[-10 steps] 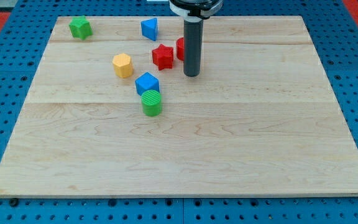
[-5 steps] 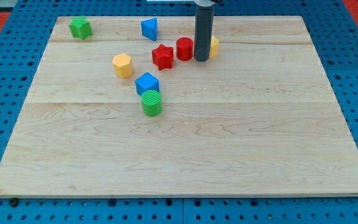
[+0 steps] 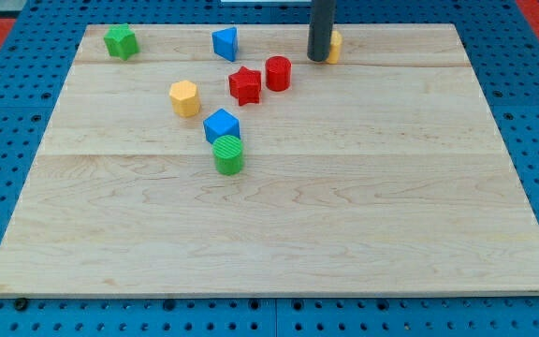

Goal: Slide yellow heart towards top right

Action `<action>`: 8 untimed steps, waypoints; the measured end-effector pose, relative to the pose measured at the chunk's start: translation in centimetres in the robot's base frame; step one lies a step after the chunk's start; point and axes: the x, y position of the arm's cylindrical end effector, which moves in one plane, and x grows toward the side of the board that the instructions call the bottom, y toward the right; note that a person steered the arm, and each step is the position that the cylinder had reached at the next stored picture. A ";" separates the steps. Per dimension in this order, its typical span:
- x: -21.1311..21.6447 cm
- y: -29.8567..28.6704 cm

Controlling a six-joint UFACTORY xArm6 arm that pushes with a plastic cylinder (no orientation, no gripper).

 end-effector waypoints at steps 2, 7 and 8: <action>-1.3 2.8; 0.6 9.6; 0.6 9.6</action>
